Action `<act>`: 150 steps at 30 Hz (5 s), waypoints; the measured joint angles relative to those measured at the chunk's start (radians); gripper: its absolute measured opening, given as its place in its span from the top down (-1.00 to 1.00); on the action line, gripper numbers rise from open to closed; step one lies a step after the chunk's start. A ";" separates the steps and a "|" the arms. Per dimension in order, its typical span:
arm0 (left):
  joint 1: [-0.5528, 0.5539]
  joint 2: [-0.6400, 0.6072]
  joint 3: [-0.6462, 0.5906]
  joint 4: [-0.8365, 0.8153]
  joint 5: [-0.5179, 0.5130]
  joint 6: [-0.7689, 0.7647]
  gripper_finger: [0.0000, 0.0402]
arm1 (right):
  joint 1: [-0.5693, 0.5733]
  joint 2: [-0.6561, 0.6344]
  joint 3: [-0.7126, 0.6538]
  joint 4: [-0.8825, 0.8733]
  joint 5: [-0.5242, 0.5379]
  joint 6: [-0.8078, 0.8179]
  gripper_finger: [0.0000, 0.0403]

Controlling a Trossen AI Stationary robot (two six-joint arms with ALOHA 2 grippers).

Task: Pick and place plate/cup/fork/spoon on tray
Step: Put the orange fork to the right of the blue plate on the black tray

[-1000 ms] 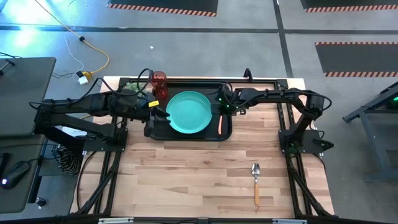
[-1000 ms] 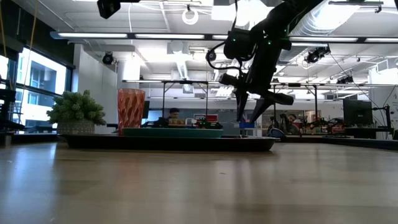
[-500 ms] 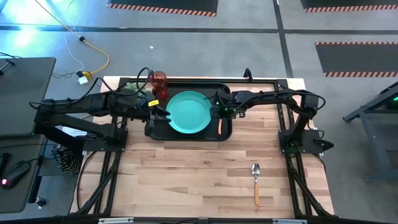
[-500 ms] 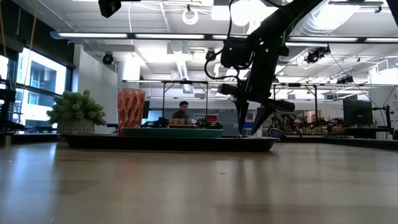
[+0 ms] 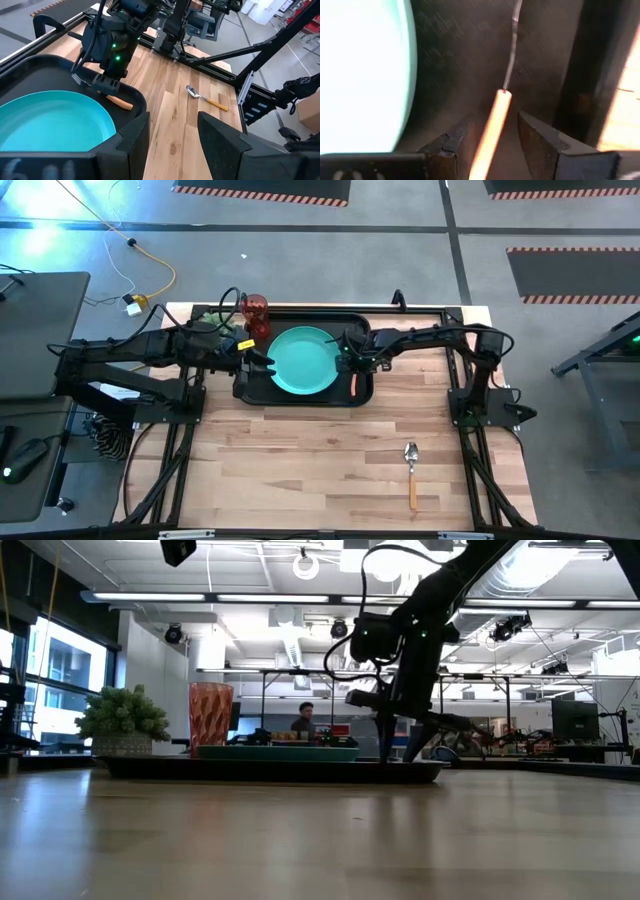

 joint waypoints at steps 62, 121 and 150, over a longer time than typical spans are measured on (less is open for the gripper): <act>0.000 0.000 0.001 -0.002 0.000 0.001 0.22 | -0.001 -0.003 0.402 -0.563 0.232 -0.027 0.88; 0.000 0.000 0.000 -0.001 0.001 0.027 0.22 | 0.066 0.383 0.629 -0.748 0.290 0.121 0.88; 0.000 0.000 0.000 0.000 0.001 0.036 0.22 | -0.011 0.383 0.607 -0.715 0.205 0.100 0.79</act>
